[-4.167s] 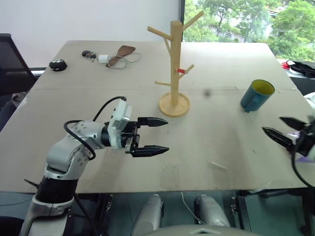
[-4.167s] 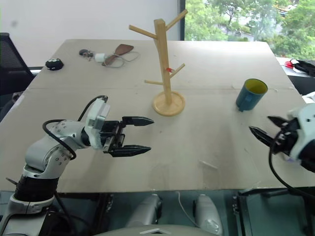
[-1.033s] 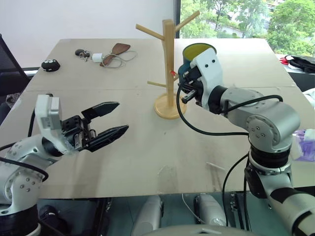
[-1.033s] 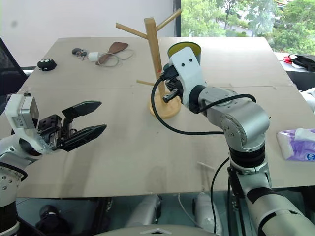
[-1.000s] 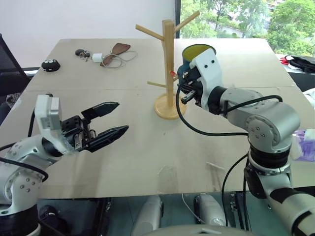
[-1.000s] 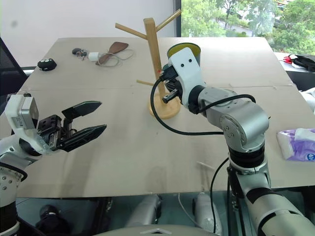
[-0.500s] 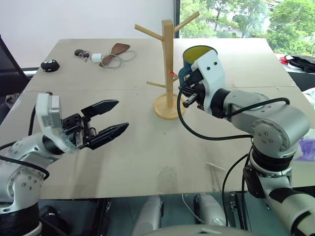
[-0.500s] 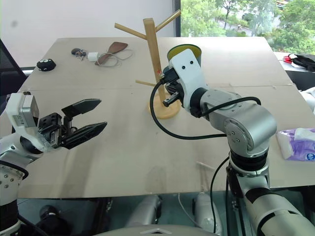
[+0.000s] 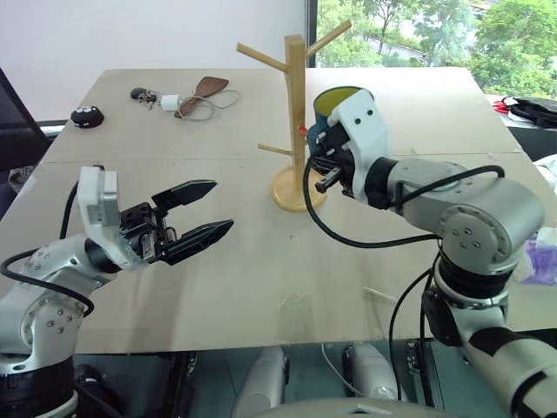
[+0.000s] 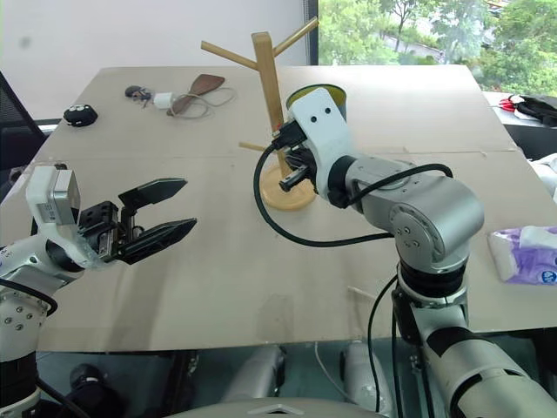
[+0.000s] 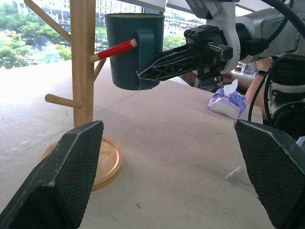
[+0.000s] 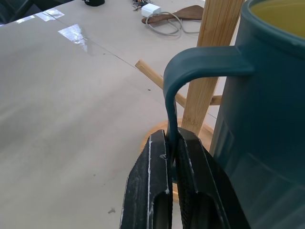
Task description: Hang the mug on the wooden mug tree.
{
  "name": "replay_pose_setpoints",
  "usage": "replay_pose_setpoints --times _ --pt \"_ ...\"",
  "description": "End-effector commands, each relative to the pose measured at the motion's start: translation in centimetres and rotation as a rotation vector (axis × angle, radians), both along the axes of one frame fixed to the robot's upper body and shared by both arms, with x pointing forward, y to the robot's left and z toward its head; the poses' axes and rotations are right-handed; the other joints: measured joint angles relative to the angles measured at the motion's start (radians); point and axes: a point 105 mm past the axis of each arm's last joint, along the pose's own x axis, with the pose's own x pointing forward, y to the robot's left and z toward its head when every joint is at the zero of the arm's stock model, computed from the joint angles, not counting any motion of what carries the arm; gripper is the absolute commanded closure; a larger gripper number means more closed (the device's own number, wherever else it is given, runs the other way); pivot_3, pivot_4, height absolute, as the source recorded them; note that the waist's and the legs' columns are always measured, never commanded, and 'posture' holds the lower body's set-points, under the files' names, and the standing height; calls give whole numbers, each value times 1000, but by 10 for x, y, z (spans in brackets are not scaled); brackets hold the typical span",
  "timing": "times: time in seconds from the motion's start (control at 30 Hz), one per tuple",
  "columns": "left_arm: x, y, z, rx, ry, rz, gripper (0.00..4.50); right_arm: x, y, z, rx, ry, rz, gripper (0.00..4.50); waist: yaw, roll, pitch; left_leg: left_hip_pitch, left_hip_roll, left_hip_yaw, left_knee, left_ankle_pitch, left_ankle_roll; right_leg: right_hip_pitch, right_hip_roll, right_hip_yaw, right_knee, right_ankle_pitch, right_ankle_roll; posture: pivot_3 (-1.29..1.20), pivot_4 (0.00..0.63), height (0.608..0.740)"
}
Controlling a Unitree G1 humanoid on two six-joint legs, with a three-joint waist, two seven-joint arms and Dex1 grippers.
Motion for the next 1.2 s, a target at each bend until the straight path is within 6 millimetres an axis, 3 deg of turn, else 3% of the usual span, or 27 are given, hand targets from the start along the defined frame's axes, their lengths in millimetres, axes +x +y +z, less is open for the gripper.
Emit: replay_pose_setpoints --times 0.03,0.5,0.6,0.63,0.77,1.0,1.2 --pt "-4 0 7 8 -40 -5 0 -1 3 11 6 -40 -13 4405 1 0 0 0 0 0 0 0 0 0 0 0 0 0 0 0 150 740" --pt "-7 -2 3 4 -27 -6 0 7 13 10 -7 -33 -18 4405 0 0 0 0 0 1 -5 1 -1 -3 -1 0 0 0 0 0 150 740" --pt "-7 -3 3 1 -26 -7 0 7 13 12 -13 -54 -8 2942 0 0 0 0 0 1 -5 1 -1 -3 0 0 0 0 0 0 150 740" --pt "-8 -3 3 0 -26 -8 0 5 12 12 -11 -60 -1 2801 0 0 0 0 0 1 -5 1 -1 -3 -1 0 0 0 0 0 150 740" --pt "-8 -6 4 -11 -20 -15 0 -9 -1 16 38 -66 51 1082 2 0 0 0 0 1 -5 1 -1 -3 -1 -1 -1 0 0 0 150 740" --pt "1 -16 1 -4 1 -18 0 -48 -28 20 102 -171 205 1082 2 -1 -1 -1 0 2 -5 1 -1 -3 -2 -2 -1 0 0 0 150 740" --pt "8 -26 -6 22 34 -14 0 -65 -59 8 188 -242 173 1082 6 -4 -2 1 2 4 -6 1 -1 -2 0 -1 0 0 0 0 150 740"
